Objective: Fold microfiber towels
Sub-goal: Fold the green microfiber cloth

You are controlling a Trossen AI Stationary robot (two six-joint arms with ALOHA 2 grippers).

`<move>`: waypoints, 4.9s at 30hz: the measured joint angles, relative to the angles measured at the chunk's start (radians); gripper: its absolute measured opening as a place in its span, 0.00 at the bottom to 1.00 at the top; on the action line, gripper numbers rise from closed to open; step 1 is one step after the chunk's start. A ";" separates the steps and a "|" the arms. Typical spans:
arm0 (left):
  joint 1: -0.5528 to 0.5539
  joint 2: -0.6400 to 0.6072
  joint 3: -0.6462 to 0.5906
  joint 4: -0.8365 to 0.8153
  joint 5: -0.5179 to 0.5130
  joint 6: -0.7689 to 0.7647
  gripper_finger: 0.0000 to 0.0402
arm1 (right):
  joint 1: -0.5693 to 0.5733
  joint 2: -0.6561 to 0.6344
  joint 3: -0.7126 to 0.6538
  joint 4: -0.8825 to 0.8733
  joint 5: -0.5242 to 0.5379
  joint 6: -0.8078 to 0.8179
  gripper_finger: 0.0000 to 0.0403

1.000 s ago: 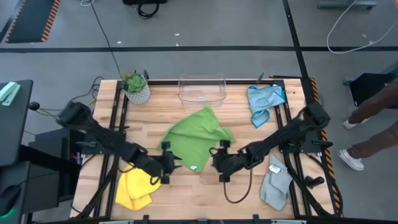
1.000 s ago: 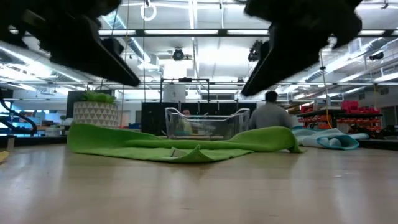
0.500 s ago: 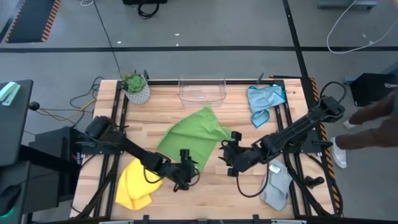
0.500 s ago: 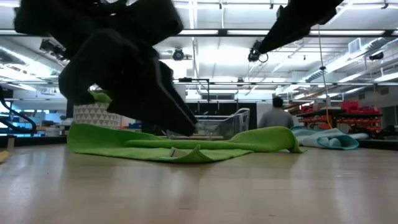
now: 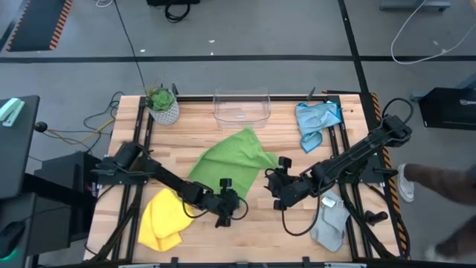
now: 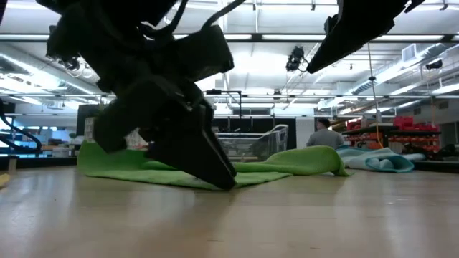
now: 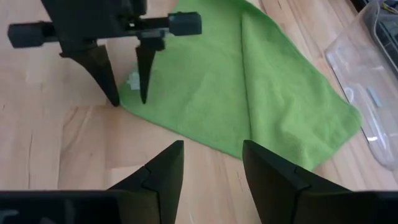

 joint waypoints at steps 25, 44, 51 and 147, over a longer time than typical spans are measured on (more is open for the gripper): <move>-0.370 -0.132 0.131 -0.505 -0.015 -0.125 0.01 | -0.119 -0.003 -0.170 -0.011 -0.089 0.272 0.44; -0.355 -0.132 0.131 -0.504 -0.029 -0.118 0.01 | -0.386 0.279 -0.279 0.653 -0.215 0.076 0.04; -0.377 -0.132 0.131 -0.502 -0.029 -0.122 0.02 | -0.435 0.305 -0.210 0.497 -0.204 0.086 0.02; -0.164 -0.367 -0.146 -0.880 -0.301 -0.396 0.05 | -0.306 -0.028 -0.239 0.196 -0.087 0.051 0.04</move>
